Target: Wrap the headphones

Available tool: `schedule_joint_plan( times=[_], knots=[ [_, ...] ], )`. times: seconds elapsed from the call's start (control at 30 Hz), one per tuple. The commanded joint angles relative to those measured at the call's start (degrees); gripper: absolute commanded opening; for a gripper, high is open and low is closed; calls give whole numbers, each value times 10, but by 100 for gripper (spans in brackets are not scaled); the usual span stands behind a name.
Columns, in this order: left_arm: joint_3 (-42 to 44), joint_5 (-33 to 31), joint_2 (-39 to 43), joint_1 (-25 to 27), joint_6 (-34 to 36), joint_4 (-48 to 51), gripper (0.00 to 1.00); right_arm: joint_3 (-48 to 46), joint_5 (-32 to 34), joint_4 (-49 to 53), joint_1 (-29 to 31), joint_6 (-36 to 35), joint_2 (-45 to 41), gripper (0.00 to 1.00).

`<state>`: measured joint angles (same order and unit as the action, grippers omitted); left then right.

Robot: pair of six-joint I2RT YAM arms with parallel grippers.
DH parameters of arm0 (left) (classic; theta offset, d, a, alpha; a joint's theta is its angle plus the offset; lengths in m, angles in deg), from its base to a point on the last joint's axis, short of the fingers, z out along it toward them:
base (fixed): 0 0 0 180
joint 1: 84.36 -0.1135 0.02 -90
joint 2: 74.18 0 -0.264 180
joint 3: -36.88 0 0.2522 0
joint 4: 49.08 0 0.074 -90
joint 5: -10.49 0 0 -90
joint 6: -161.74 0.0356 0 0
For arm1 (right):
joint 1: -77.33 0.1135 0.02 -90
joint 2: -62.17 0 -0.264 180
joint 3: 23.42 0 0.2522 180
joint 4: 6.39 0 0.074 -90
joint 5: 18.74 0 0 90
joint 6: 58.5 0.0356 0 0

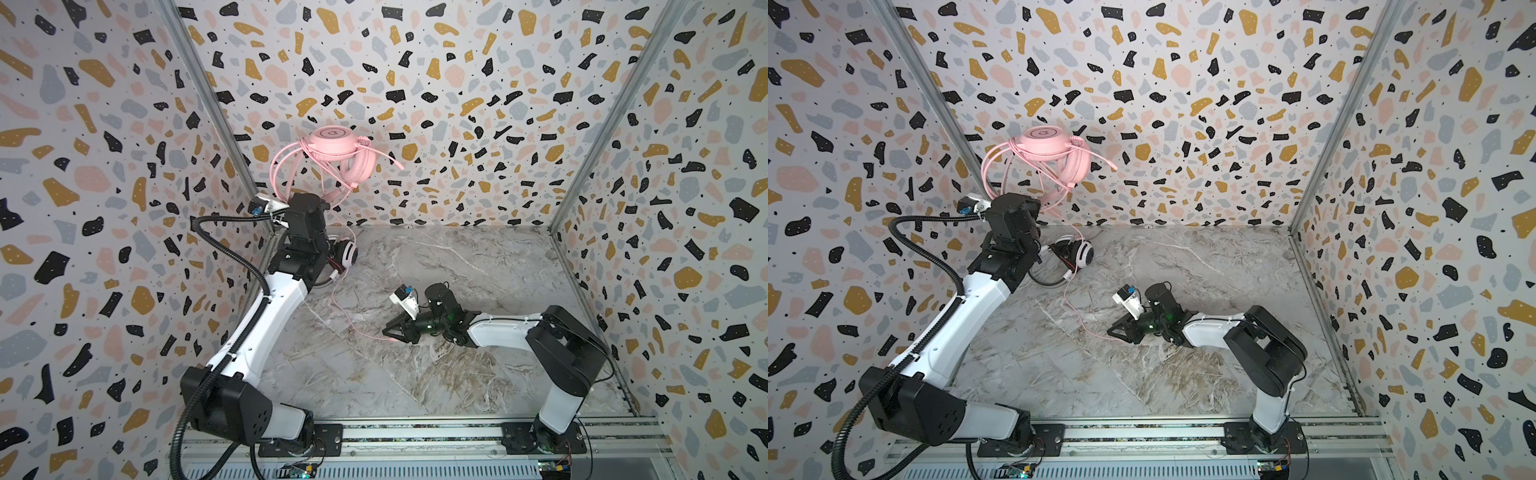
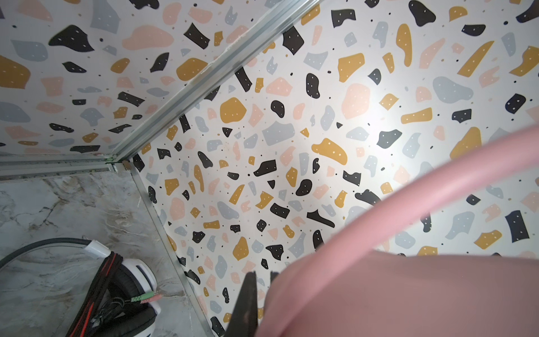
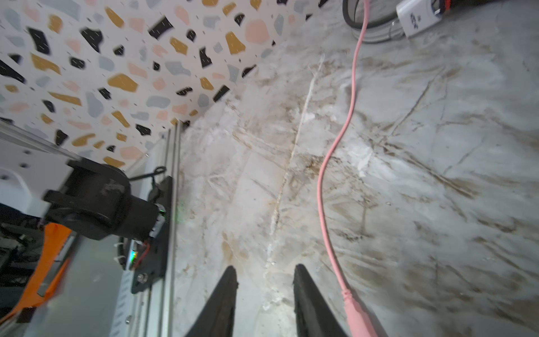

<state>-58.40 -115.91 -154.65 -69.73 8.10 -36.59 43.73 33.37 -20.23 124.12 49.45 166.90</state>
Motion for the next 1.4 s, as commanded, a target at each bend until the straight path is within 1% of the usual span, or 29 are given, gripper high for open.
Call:
schedule_joint_plan(
  times=[0.0, 0.1, 0.13, 0.17, 0.2, 0.23, 0.33, 0.47, 0.6, 0.77, 0.9, 1.0, 1.1, 1.27, 1.37],
  knots=[
    [-43, 38, 16, -1, -6, -56, 0, 58, 30, 24, 1, -19, 38, 43],
    [-54, 61, 14, 0, -4, -44, 0, 105, 34, 20, 1, -15, 82, 56],
    [-57, 64, 14, 0, -4, -42, 0, 121, 36, 20, 1, -12, 94, 58],
    [-62, 68, 13, 0, -4, -40, 0, 140, 37, 13, 1, -6, 112, 64],
    [-67, 74, 11, 0, -4, -34, 0, 160, 32, 7, 1, -3, 128, 73],
    [-73, 80, 10, 0, -4, -26, 0, 178, 29, -2, 1, 5, 144, 78],
    [-81, 93, 11, 0, -2, -16, 0, 248, 11, -17, 6, 21, 195, 84],
    [-88, 98, 13, 0, 4, 2, 0, 349, 2, -1, 18, 21, 263, 85],
    [-91, 104, 14, 0, 10, 13, 0, 440, 0, 32, 25, 8, 319, 85],
    [-87, 113, 17, 0, 7, 18, 0, 562, 1, 76, 27, 13, 402, 85],
    [-94, 122, 17, 0, 4, 26, 0, 673, 24, 114, 28, 24, 474, 85],
    [-100, 127, 17, 0, 4, 28, 0, 733, 27, 130, 25, 34, 514, 85],
    [-104, 127, 17, 0, 5, 32, 0, 760, 22, 124, 26, 51, 534, 81],
    [-103, 123, 19, 0, 5, 30, 0, 761, 10, 70, 34, 104, 543, 74],
    [-103, 125, 16, 0, 5, 31, 0, 760, 10, 47, 43, 126, 547, 65]
  ],
)
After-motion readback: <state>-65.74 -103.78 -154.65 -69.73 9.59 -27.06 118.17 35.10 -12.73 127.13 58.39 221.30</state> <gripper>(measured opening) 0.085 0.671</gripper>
